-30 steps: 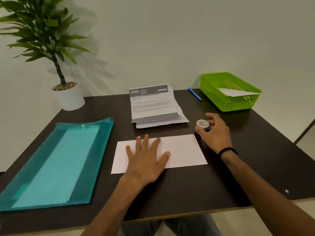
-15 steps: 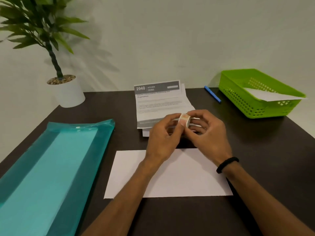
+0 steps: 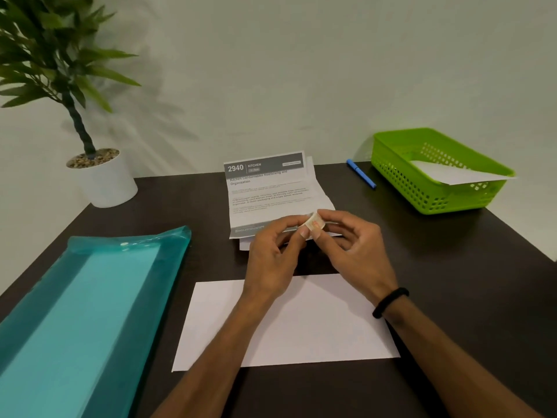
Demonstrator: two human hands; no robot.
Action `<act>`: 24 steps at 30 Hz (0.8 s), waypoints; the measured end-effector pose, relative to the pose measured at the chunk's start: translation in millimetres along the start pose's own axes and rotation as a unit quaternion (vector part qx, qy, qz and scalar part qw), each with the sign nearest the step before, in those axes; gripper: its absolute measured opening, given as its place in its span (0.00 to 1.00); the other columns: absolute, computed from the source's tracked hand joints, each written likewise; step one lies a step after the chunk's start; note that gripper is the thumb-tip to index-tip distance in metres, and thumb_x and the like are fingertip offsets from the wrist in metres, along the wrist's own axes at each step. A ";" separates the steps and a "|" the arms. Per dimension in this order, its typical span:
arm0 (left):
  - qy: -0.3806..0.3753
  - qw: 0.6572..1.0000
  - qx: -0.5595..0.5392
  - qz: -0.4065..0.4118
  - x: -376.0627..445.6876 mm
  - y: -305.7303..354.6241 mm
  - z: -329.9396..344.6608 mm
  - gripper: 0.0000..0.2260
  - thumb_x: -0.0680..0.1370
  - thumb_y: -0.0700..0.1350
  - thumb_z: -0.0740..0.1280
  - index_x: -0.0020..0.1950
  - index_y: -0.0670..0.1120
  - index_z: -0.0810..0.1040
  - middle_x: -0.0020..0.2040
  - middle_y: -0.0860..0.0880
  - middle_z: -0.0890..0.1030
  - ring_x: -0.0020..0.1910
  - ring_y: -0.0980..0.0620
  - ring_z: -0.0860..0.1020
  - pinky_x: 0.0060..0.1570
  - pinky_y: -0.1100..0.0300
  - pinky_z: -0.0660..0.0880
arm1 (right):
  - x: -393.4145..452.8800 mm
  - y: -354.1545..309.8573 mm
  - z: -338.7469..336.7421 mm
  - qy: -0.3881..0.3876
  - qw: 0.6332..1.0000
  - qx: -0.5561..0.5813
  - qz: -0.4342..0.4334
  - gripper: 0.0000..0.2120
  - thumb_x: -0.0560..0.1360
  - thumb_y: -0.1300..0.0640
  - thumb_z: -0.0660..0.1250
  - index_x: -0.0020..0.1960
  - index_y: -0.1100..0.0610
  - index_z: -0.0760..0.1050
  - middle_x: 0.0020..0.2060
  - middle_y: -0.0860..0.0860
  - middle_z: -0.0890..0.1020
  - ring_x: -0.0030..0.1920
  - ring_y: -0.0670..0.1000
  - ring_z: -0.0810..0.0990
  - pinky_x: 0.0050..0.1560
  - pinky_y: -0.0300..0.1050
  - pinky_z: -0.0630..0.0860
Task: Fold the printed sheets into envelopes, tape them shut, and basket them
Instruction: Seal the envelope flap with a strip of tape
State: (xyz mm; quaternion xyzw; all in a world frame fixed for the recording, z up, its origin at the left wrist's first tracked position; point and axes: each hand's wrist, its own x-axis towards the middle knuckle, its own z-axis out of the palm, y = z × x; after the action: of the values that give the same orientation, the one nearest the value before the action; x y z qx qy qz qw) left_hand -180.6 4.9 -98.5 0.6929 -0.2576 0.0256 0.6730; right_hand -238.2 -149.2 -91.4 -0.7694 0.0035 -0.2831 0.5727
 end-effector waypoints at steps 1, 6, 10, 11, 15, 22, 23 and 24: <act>-0.001 1.000 0.004 -0.001 0.2 -1.7 0.2 0.11 0.82 0.47 0.70 0.64 0.49 0.83 0.64 0.56 0.82 0.64 0.51 0.81 0.62 0.48 0.81 | 0.1 -0.2 0.1 0.006 1.000 -0.004 0.002 0.17 0.77 0.56 0.76 0.64 0.58 0.82 0.57 0.48 0.86 0.56 0.47 0.86 0.54 0.47 0.85; 0.001 1.000 0.023 0.014 1.1 -5.7 0.5 0.09 0.82 0.48 0.70 0.62 0.53 0.83 0.62 0.56 0.82 0.64 0.48 0.81 0.61 0.45 0.81 | 0.7 -1.5 -0.2 0.033 0.999 -0.034 -0.003 0.12 0.77 0.51 0.76 0.58 0.53 0.84 0.52 0.45 0.87 0.52 0.46 0.86 0.49 0.42 0.85; 0.003 0.996 0.069 0.047 0.4 -5.5 2.1 0.09 0.81 0.48 0.70 0.62 0.54 0.83 0.60 0.59 0.81 0.64 0.52 0.79 0.61 0.51 0.81 | 3.1 -1.1 -1.1 0.057 0.997 -0.047 0.011 0.06 0.77 0.53 0.75 0.53 0.52 0.85 0.49 0.42 0.87 0.50 0.43 0.85 0.47 0.36 0.82; 0.002 0.995 0.081 0.056 0.8 -6.3 2.2 0.10 0.81 0.47 0.70 0.62 0.52 0.84 0.61 0.59 0.81 0.64 0.52 0.79 0.61 0.52 0.81 | 3.8 -1.0 -1.6 0.060 0.997 -0.045 0.017 0.05 0.77 0.55 0.75 0.52 0.51 0.86 0.48 0.42 0.87 0.49 0.42 0.85 0.47 0.35 0.82; -0.015 0.992 0.098 0.073 2.5 -6.8 1.2 0.09 0.82 0.46 0.70 0.62 0.51 0.84 0.61 0.57 0.81 0.64 0.51 0.78 0.61 0.54 0.80 | 5.1 -2.1 -3.7 0.061 0.997 -0.016 0.043 0.04 0.77 0.58 0.75 0.49 0.49 0.85 0.45 0.42 0.87 0.46 0.44 0.87 0.47 0.38 0.83; -0.038 0.997 0.048 0.041 2.5 -4.5 1.5 0.08 0.83 0.47 0.69 0.61 0.51 0.83 0.61 0.55 0.81 0.63 0.46 0.80 0.60 0.45 0.81 | 7.2 -7.1 -9.0 0.036 0.997 -0.040 0.064 0.05 0.78 0.55 0.74 0.47 0.45 0.83 0.44 0.43 0.87 0.41 0.44 0.86 0.43 0.40 0.84; -0.040 0.998 0.039 0.028 1.8 -3.3 2.0 0.08 0.82 0.47 0.69 0.61 0.52 0.83 0.61 0.55 0.81 0.62 0.47 0.81 0.60 0.45 0.81 | 7.2 -6.6 -9.0 0.033 0.996 -0.051 0.065 0.04 0.78 0.55 0.74 0.47 0.46 0.82 0.43 0.43 0.87 0.40 0.44 0.86 0.43 0.41 0.84; -0.039 0.999 0.034 0.014 0.8 -1.7 2.3 0.08 0.82 0.48 0.70 0.60 0.53 0.83 0.60 0.55 0.82 0.61 0.49 0.82 0.59 0.47 0.82 | 6.7 -6.1 -8.6 0.028 0.995 -0.062 0.066 0.04 0.79 0.55 0.73 0.47 0.46 0.82 0.42 0.43 0.86 0.40 0.44 0.86 0.43 0.41 0.85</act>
State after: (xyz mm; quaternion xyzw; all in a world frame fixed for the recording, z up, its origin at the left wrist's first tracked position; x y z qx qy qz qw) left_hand -179.9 2.3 -100.0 0.7122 -0.2921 0.0164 0.6381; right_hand -238.3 -156.9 -81.6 -0.7934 0.0879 -0.2652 0.5407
